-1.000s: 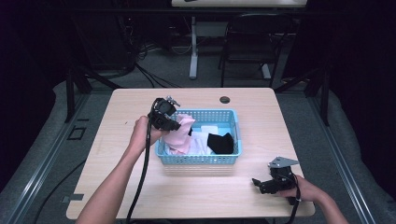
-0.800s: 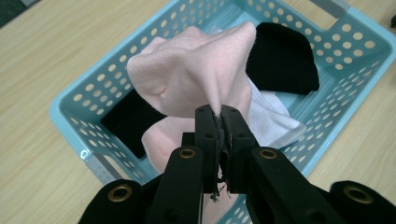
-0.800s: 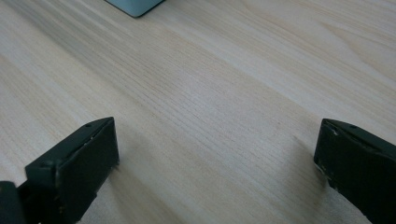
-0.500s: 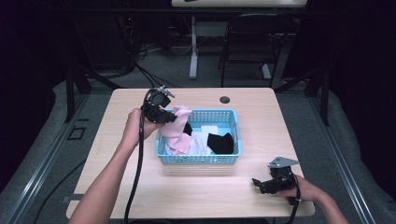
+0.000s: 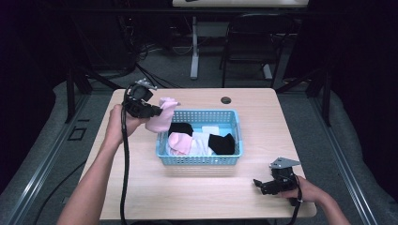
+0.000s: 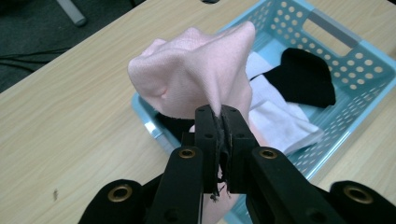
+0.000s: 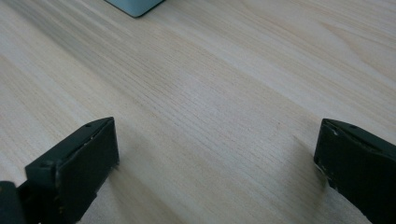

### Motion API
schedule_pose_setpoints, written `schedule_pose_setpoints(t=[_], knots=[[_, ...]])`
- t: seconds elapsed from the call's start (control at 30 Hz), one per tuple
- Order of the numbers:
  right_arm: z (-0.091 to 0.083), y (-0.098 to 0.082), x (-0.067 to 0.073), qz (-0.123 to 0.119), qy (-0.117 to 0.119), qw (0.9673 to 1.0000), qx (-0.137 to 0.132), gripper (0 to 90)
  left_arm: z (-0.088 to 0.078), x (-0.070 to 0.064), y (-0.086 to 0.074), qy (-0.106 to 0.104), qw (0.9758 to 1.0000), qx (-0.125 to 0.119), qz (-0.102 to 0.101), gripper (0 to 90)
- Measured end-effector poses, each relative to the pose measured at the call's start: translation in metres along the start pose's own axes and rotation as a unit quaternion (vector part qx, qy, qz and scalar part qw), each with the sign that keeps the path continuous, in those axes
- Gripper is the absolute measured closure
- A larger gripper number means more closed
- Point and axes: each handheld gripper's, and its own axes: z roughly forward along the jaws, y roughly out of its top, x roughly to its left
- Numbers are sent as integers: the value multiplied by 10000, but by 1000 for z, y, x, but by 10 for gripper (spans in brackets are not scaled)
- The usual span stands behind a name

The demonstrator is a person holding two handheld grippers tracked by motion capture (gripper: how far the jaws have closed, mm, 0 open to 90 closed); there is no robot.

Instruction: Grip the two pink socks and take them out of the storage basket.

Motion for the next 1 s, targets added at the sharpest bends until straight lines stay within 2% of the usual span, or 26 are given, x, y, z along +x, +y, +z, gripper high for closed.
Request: schedule_pose_setpoints(t=[0.23, 0.5, 0.67, 0.9, 0.97, 1.0], knots=[[0, 0, 0, -2, -1, 10000, -1, 0, -14, 15, -14, 212, 9996, 2, -160, 865], [0, 0, 0, 0, 0, 10000, 0, 0, -31, 41, -42, 518, 9976, 75, -447, 865], [0, 0, 0, 0, 0, 10000, 2, 0, -33, 54, -58, 599, 9961, 216, -603, 865], [0, 0, 0, -1, 0, 10000, 0, 0, -30, 70, -81, 748, 9931, 339, -841, 866], [0, 0, 0, -2, -1, 10000, -2, 0, -25, 70, -86, 1042, 9901, 559, -754, 866], [0, 0, 0, -1, -1, 10000, 1, 0, -23, 70, -89, 1074, 9894, 636, -740, 866]])
